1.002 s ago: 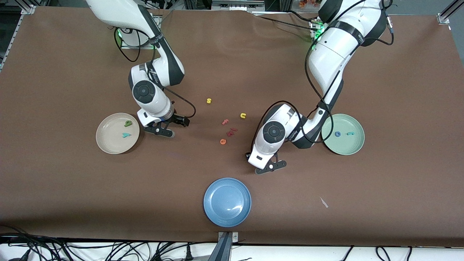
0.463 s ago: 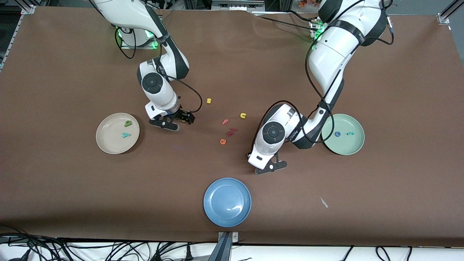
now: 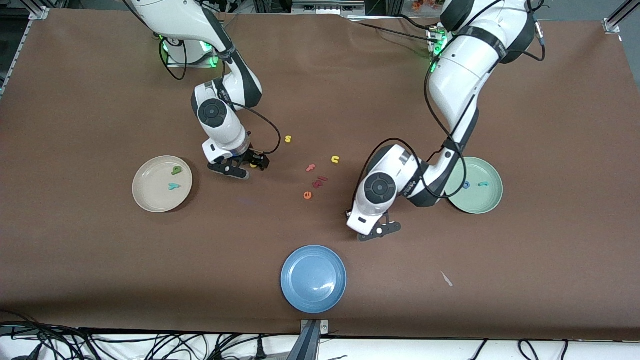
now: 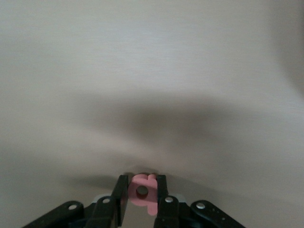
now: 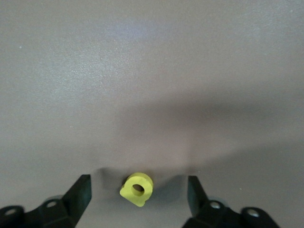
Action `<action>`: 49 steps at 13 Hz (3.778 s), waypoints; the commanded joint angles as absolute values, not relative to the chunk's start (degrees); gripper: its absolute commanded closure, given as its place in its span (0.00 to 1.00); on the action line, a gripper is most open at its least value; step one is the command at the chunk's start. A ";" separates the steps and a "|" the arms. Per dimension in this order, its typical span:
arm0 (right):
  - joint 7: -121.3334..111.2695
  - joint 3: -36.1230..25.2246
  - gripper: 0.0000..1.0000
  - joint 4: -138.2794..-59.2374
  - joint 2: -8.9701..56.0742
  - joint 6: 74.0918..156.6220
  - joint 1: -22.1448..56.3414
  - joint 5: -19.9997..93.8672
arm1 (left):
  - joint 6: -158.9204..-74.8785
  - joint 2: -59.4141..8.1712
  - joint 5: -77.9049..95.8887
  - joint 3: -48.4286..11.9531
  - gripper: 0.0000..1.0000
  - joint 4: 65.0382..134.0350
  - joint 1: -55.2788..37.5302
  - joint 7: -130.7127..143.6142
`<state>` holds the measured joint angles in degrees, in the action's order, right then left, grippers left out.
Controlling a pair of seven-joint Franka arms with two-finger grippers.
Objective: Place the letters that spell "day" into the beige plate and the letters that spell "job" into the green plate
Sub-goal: 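Carry d toward the beige plate while the left gripper drops q on green, then open the right gripper to drop the yellow d on the beige plate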
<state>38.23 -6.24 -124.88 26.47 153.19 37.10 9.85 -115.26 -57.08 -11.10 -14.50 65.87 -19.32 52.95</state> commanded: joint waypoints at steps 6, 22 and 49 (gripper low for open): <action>39.72 -5.54 0.46 -125.25 27.07 154.60 37.44 10.90 | -86.60 -41.85 -5.98 -18.98 0.84 71.08 -1.17 32.72; 41.32 -7.02 0.87 -116.83 26.46 142.61 37.62 10.02 | -103.72 -35.52 -8.70 -18.98 0.00 100.37 17.67 19.60; 8.77 -28.74 0.00 -106.28 22.85 113.50 41.65 10.90 | -88.86 -23.47 -8.00 -20.65 0.00 66.62 14.77 18.02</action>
<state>5.15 -28.58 -109.40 23.11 118.60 40.18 10.00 -90.25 -22.69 -7.77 -20.82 68.55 14.97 19.11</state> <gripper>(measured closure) 0.000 0.000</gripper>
